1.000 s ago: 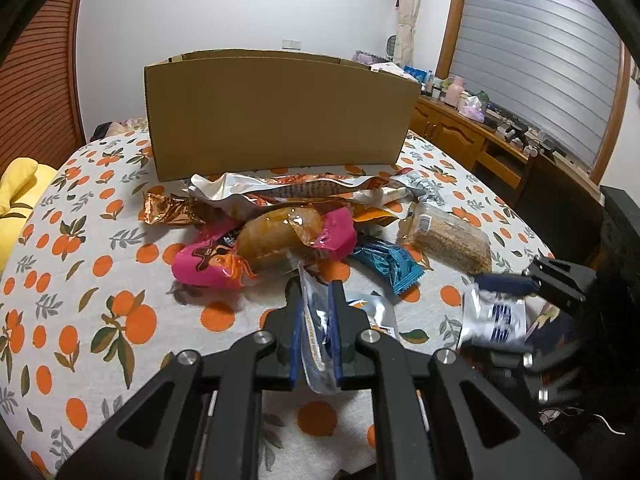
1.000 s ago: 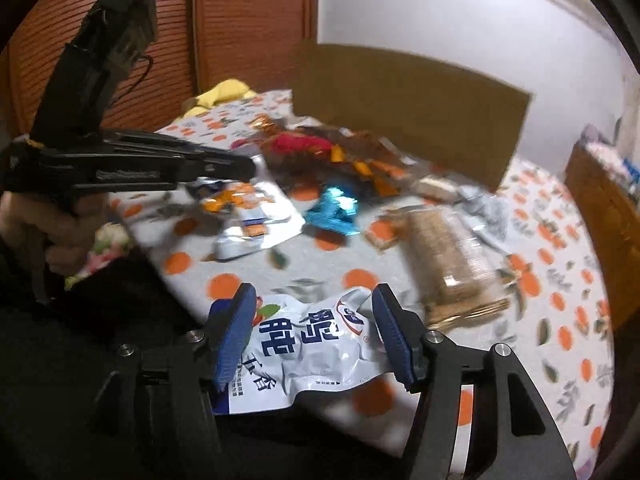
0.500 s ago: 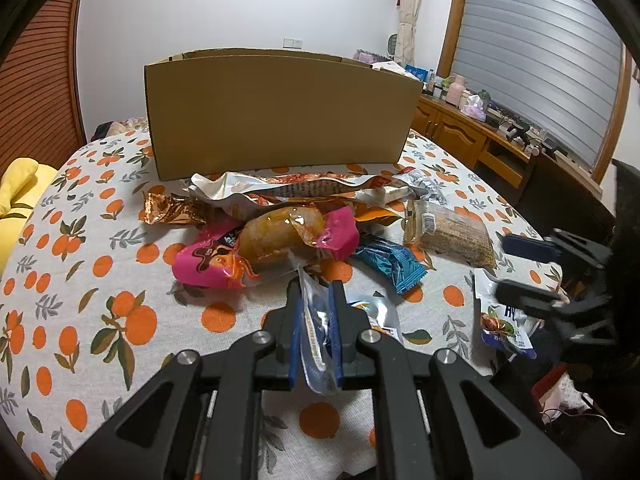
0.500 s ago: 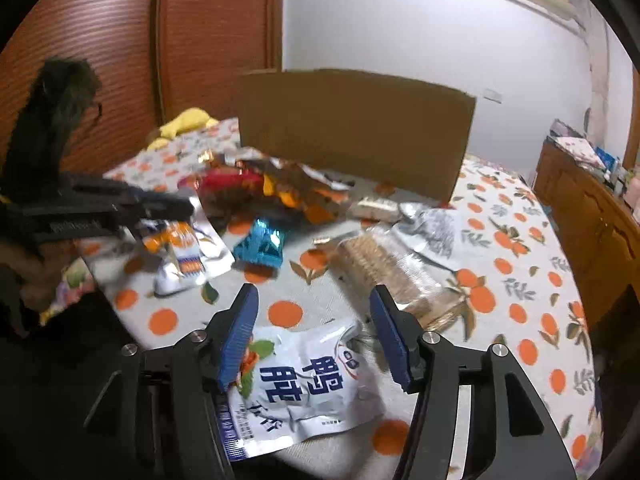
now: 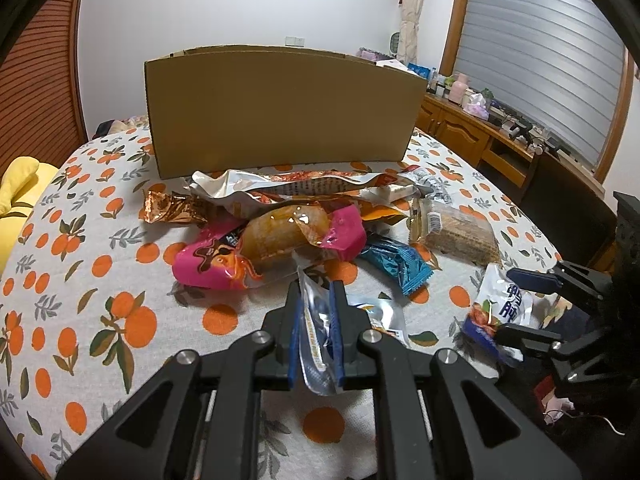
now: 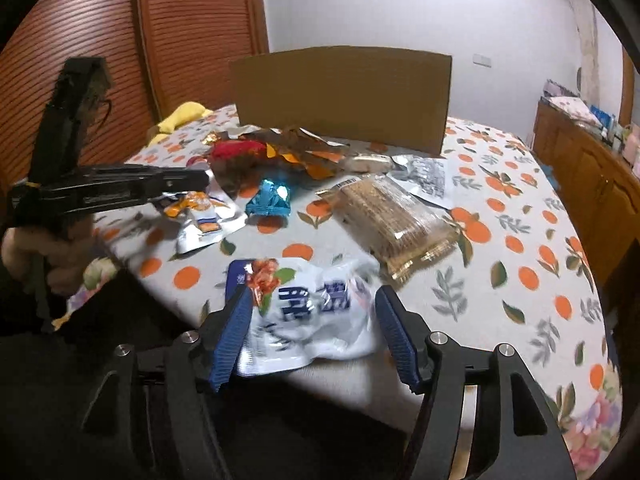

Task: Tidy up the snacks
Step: 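Lift the silver pouch with the left tool while the right tool lifts the white bag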

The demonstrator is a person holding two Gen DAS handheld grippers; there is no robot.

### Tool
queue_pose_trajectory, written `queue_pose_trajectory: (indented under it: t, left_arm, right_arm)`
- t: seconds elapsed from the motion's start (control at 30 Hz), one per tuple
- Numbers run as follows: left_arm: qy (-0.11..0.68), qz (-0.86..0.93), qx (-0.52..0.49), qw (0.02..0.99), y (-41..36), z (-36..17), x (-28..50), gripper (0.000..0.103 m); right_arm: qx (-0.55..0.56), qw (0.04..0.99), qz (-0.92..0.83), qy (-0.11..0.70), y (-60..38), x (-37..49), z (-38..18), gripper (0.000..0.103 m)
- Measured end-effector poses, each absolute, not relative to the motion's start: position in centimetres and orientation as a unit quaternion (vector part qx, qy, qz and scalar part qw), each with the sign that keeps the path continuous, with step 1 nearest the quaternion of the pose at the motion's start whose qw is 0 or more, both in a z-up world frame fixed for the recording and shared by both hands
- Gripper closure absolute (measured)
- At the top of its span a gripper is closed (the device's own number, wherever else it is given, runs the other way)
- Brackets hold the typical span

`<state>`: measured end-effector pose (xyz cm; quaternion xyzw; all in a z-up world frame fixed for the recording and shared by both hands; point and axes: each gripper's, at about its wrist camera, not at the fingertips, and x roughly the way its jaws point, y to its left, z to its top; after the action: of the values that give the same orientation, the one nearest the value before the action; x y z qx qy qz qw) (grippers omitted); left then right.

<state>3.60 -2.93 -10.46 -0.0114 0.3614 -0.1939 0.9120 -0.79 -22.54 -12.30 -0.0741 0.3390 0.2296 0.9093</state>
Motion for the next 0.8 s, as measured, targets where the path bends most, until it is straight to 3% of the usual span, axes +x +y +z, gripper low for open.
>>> queue_pose_trajectory:
  t: [0.23, 0.33, 0.53, 0.57, 0.8]
  left_arm:
    - [0.373, -0.187, -0.018, 0.908, -2.7, -11.4, 4.1, 0.091]
    - [0.373, -0.187, -0.021, 0.908, -2.7, -11.5, 4.1, 0.09]
    - [0.373, -0.194, -0.029, 0.907, -2.4, -11.5, 4.1, 0.094]
    - [0.372, -0.197, -0.028, 0.907, -2.5, -11.4, 4.0, 0.095]
    - [0.36, -0.212, -0.036, 0.908, -2.7, -10.3, 3.3, 0.101]
  right_arm:
    - [-0.087, 0.913, 0.23, 0.327, -22.0, 0.0, -13.1, 0.035]
    - [-0.089, 0.913, 0.231, 0.325, -21.8, 0.4, -13.1, 0.043]
    - [-0.086, 0.916, 0.233, 0.315, -21.7, 0.2, -12.7, 0.048]
    - [-0.087, 0.914, 0.24, 0.314, -21.6, 0.1, -12.6, 0.076]
    - [-0.099, 0.919, 0.236, 0.3, -21.3, 0.2, -12.2, 0.082]
